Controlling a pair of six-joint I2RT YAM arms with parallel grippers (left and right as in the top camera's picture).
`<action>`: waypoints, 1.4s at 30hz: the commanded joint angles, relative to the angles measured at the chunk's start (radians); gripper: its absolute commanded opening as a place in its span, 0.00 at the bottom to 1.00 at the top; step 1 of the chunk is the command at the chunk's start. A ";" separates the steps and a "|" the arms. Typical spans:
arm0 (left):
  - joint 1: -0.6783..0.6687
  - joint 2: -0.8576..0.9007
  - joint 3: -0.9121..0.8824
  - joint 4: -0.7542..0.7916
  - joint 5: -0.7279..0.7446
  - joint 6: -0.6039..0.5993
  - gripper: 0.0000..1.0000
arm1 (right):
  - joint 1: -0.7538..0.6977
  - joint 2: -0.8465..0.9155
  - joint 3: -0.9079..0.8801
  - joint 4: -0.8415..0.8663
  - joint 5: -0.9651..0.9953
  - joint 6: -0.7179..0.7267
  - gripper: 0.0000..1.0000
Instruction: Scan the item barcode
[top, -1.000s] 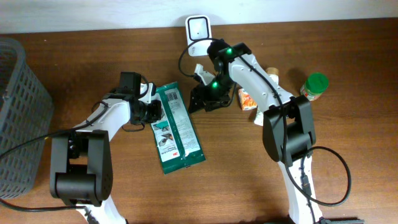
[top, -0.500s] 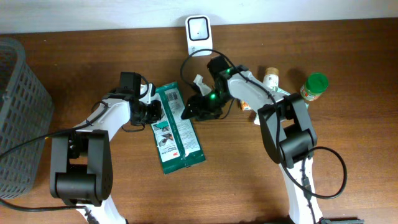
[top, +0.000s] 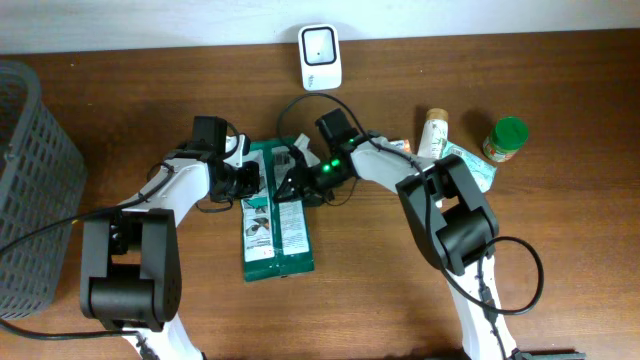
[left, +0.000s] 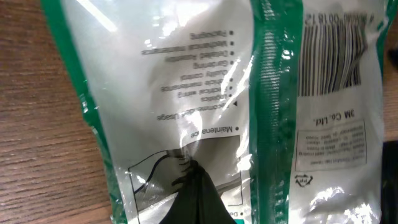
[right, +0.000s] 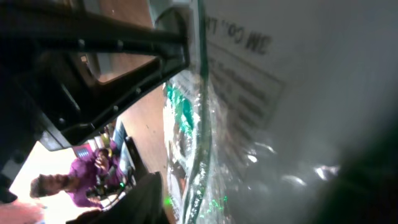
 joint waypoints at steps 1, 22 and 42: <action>0.000 0.031 -0.001 -0.024 -0.003 -0.009 0.00 | -0.038 0.020 -0.006 0.042 0.010 0.011 0.35; 0.000 0.031 -0.001 -0.037 0.004 -0.010 0.00 | -0.085 -0.037 -0.008 -0.224 0.130 -0.169 0.37; 0.000 0.031 -0.001 -0.031 0.004 -0.010 0.00 | -0.086 -0.534 -0.540 0.156 0.275 0.042 0.48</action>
